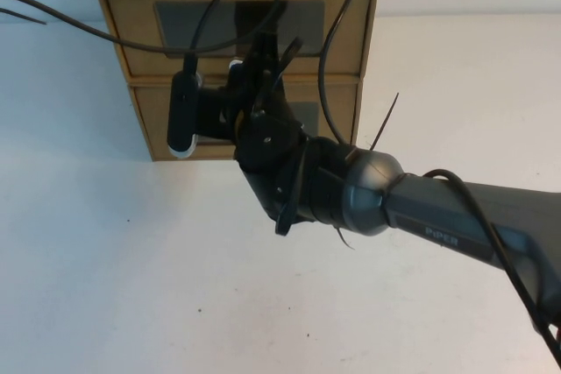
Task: Open the shoe box
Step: 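Pull the top drawer of the cardboard box fully open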
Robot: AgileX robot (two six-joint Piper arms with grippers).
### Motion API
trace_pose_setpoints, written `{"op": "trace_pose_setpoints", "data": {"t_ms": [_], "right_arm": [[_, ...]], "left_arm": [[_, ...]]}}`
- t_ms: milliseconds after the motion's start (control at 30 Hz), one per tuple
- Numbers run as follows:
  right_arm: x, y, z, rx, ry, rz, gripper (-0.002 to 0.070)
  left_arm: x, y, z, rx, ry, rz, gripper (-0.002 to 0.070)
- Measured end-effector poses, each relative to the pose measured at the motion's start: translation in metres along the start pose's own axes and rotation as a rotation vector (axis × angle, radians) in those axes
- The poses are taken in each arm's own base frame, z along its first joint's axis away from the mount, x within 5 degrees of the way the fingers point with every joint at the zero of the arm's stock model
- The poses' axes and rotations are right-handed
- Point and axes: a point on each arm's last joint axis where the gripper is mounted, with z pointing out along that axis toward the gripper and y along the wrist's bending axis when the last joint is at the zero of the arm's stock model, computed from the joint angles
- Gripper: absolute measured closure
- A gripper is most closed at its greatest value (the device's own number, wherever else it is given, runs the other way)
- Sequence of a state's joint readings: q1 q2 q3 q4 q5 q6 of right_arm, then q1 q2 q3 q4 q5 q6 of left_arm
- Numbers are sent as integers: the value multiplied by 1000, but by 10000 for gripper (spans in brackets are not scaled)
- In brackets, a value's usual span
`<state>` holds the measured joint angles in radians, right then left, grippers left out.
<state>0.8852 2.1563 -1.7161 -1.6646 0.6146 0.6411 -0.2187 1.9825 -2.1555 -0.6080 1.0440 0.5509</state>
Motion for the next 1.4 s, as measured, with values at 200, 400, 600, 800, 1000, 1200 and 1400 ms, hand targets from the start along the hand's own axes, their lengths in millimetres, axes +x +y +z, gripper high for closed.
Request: {"op": "trace_pose_setpoints", "data": {"t_ms": [200,400,600,800,1000,1200,1400], "right_arm": [[-5,3,-6,2,20,-10,668],[-2,3,-20,-22,21,-17,668],[-1,6,-43,-63,9,-29,669],[-1,8,-70,-95,-5,-34,669],[-2,13,-103,-130,-20,-21,669],[-1,18,-136,-177,-21,15,670],[-1,25,-167,-201,-8,18,670]], "left_arm": [[0,0,0,-3,6,-15,680],[2,-1,0,5,20,-19,680],[2,-3,1,14,31,-23,680],[3,-3,0,18,36,-26,680],[3,-4,0,21,39,-29,680],[3,-4,0,21,39,-33,680],[3,-5,0,24,40,-32,680]]}}
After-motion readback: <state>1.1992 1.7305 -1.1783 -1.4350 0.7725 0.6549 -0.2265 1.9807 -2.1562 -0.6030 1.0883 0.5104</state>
